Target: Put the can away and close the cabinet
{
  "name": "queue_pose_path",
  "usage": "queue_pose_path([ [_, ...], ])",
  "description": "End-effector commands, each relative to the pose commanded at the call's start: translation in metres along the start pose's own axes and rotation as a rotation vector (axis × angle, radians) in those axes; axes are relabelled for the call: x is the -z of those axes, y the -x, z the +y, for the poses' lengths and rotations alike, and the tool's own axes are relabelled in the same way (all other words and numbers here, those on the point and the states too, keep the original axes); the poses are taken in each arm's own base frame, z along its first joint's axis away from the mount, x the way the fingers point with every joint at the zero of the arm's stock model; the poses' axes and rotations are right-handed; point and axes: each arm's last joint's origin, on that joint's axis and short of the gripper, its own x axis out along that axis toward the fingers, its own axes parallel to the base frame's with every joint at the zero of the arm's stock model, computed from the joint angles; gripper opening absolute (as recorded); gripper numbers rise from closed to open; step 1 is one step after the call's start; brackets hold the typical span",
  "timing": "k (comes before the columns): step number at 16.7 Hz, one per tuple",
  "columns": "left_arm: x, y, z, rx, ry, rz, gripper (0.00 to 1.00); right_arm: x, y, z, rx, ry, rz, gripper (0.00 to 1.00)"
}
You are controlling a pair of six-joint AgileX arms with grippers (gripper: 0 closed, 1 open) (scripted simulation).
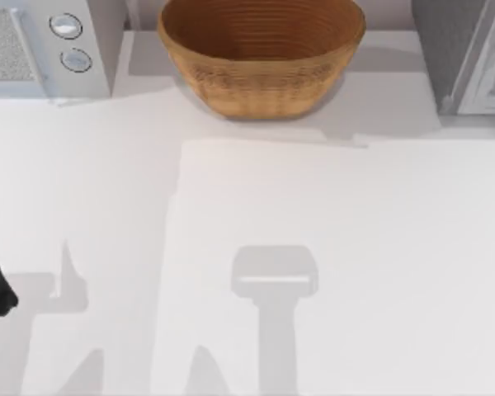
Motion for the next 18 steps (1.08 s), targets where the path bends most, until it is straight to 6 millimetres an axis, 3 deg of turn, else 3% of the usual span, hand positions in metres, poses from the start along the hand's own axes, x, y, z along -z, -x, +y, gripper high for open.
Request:
queue_pose_path([
  [3, 0.0, 0.0, 0.0, 0.0, 0.0, 0.0, 1.0, -0.063, -0.006, -0.014, 0.0, -0.026, 0.015, 1.0],
  [5, 0.0, 0.0, 0.0, 0.0, 0.0, 0.0, 1.0, -0.11, -0.005, -0.012, 0.0, -0.043, 0.024, 1.0],
  [8, 0.0, 0.0, 0.0, 0.0, 0.0, 0.0, 1.0, -0.177, 0.004, 0.007, -0.001, -0.046, 0.025, 1.0],
  [11, 0.0, 0.0, 0.0, 0.0, 0.0, 0.0, 1.0, -0.23, 0.017, 0.037, -0.002, -0.025, 0.014, 1.0],
  [14, 0.0, 0.0, 0.0, 0.0, 0.0, 0.0, 1.0, -0.258, 0.028, 0.06, -0.003, -0.004, 0.002, 1.0],
  [18, 0.0, 0.0, 0.0, 0.0, 0.0, 0.0, 1.0, -0.263, 0.03, 0.064, -0.003, 0.0, 0.0, 1.0],
])
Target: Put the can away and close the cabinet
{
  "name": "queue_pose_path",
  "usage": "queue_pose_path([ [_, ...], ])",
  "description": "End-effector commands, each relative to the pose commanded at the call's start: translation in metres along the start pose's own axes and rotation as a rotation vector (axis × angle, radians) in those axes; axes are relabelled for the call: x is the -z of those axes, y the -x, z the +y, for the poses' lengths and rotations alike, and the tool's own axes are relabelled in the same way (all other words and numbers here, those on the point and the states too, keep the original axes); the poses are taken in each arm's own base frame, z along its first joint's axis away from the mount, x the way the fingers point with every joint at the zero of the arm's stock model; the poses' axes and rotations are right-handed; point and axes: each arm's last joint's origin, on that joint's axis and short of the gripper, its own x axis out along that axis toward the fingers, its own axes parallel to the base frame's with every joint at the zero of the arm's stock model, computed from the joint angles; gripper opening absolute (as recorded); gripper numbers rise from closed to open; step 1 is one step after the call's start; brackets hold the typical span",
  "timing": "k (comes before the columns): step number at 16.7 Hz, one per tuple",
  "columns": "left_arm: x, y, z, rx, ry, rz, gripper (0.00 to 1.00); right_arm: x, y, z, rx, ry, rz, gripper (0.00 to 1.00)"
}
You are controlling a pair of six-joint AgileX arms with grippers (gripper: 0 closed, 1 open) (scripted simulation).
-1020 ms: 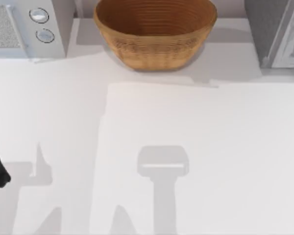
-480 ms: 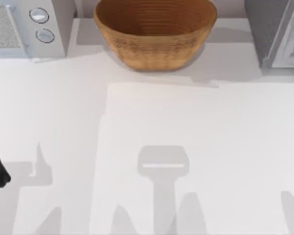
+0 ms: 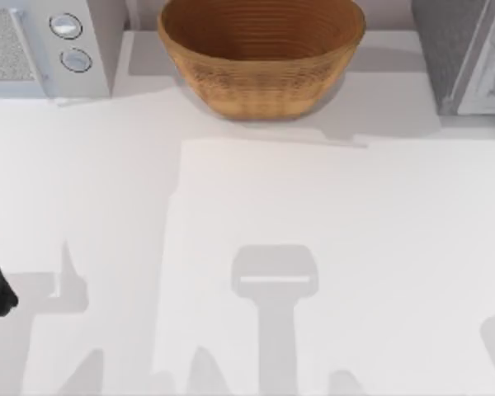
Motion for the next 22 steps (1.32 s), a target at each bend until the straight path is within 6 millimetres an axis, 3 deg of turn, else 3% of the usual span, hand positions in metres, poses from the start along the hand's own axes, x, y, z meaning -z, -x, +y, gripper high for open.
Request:
queue_pose_path([
  [5, 0.0, 0.0, 0.0, 0.0, 0.0, 0.0, 1.0, 0.0, -0.005, 0.003, 0.006, 0.0, -0.002, 1.0],
  [10, 0.0, 0.0, 0.0, 0.0, 0.0, 0.0, 1.0, -0.001, -0.044, 0.04, 0.017, -0.012, -0.008, 1.0],
  [16, 0.0, 0.0, 0.0, 0.0, 0.0, 0.0, 1.0, -0.002, -0.091, 0.133, 0.012, -0.023, -0.019, 1.0],
  [22, 0.0, 0.0, 0.0, 0.0, 0.0, 0.0, 1.0, -0.002, -0.094, 0.237, 0.003, -0.02, -0.016, 1.0],
])
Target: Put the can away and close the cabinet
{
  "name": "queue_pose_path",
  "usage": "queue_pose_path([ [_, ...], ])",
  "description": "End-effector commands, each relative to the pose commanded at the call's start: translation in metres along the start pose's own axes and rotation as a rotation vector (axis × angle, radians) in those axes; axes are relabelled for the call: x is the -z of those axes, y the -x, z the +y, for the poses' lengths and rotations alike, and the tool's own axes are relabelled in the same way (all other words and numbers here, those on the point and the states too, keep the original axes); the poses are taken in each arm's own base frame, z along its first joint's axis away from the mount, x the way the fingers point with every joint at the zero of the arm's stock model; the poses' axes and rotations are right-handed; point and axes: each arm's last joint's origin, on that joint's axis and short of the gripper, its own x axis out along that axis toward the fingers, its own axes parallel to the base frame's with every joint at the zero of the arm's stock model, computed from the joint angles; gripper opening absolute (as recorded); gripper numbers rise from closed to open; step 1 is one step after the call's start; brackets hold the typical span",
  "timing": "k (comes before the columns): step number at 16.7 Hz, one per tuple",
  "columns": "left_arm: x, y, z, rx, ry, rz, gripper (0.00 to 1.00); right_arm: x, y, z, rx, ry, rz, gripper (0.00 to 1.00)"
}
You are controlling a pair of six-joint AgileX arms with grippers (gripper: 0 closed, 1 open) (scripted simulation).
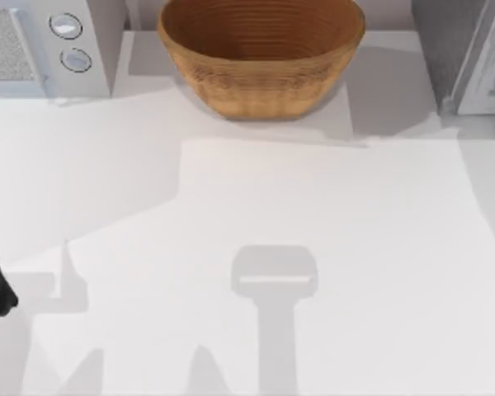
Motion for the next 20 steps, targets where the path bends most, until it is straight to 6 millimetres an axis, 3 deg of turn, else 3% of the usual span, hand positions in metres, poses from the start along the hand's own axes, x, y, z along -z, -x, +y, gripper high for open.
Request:
queue_pose_path([
  [4, 0.0, 0.0, 0.0, 0.0, 0.0, 0.0, 1.0, 0.002, 0.014, 0.045, 0.0, 0.013, 0.01, 1.0],
  [7, 0.0, 0.0, 0.0, 0.0, 0.0, 0.0, 1.0, 0.003, 0.02, 0.06, -0.001, 0.021, 0.015, 1.0],
  [11, 0.0, 0.0, 0.0, 0.0, 0.0, 0.0, 1.0, 0.003, 0.021, 0.061, -0.001, 0.022, 0.015, 1.0],
  [13, 0.0, 0.0, 0.0, 0.0, 0.0, 0.0, 1.0, -0.003, 0.026, 0.052, 0.034, 0.023, -0.005, 1.0],
  [18, 0.0, 0.0, 0.0, 0.0, 0.0, 0.0, 1.0, 0.0, -0.016, 0.054, 0.034, 0.028, 0.006, 1.0],
  [20, 0.0, 0.0, 0.0, 0.0, 0.0, 0.0, 1.0, -0.002, -0.023, 0.051, 0.034, 0.024, -0.003, 1.0],
])
